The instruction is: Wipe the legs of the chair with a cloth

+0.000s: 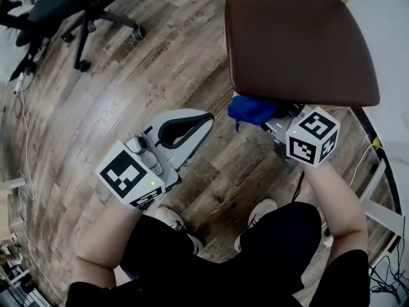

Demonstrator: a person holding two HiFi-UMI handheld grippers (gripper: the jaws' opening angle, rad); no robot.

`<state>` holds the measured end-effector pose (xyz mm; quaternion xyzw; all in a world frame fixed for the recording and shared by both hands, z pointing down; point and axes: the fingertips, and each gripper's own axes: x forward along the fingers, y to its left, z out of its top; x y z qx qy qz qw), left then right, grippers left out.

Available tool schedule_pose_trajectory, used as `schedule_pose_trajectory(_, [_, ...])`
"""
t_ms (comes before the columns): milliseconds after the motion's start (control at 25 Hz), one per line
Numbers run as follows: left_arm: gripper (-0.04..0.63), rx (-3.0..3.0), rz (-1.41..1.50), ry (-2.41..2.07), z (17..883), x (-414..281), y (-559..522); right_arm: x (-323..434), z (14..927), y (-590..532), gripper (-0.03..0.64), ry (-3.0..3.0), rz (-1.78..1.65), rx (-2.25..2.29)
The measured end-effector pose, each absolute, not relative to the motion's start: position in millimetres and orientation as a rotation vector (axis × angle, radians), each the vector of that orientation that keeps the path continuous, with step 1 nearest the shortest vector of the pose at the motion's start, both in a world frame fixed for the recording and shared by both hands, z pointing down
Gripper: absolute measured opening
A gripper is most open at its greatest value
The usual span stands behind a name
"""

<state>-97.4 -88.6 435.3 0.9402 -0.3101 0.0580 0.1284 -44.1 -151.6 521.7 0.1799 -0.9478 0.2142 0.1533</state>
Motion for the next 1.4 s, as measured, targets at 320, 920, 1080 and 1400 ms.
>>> schedule_pose_trajectory(320, [0.0,2.709,0.196,-0.888,452.1,-102.7,-94.0,-44.6,568.6,-153.9,0.064,-2.73,0.65,0.505])
schedule_pose_trajectory(920, [0.0,2.657,0.248,-0.923,470.5,-132.5,-94.0,-44.0,735.4,-156.5,0.064,-2.517,0.747,0.59])
schedule_pose_trajectory(1080, [0.0,2.647,0.256,-0.931,472.1,-137.3,-92.0,-44.4,779.3,-155.6,0.064,-2.419,0.755,0.615])
schedule_pose_trajectory(1400, [0.0,2.642,0.295,-0.954,476.9,-147.2,-87.5,-42.8,830.1,-155.4,0.064,-2.296,0.748,0.654])
